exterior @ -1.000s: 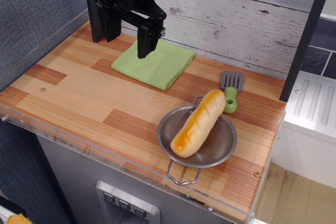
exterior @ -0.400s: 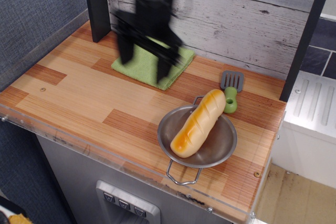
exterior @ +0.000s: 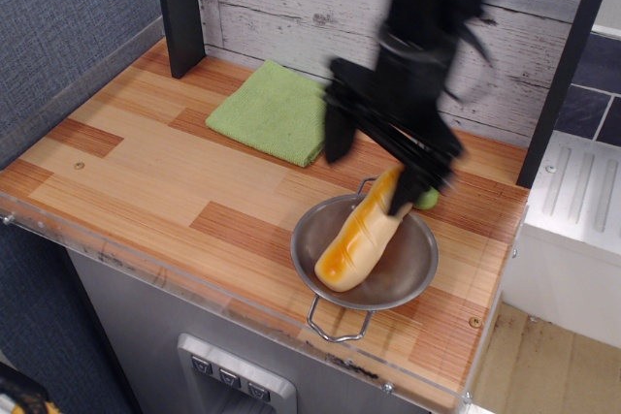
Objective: Put the bread on the green rag.
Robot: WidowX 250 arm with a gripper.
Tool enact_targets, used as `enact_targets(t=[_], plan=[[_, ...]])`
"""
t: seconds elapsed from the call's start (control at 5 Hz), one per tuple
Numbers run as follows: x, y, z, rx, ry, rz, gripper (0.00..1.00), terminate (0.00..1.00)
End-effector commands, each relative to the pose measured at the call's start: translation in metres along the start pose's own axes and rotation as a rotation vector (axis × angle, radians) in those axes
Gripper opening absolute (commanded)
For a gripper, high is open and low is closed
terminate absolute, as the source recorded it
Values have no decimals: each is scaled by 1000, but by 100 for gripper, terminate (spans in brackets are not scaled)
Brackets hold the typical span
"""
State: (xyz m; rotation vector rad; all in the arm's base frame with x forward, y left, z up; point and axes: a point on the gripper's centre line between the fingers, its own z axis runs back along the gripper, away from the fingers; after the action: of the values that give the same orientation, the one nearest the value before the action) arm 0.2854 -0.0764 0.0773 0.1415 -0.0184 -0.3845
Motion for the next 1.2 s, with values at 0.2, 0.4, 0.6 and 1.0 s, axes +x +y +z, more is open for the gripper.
enact_targets(t=[0.2, 0.4, 0.6, 1.0], plan=[[-13, -14, -5, -27, 25, 67, 100, 0], [-19, 0, -11, -16, 50, 107, 100, 0], [-26, 11, -19, -7, 74, 131, 100, 0], [-23, -2, -41, -10, 54, 94, 100, 0]])
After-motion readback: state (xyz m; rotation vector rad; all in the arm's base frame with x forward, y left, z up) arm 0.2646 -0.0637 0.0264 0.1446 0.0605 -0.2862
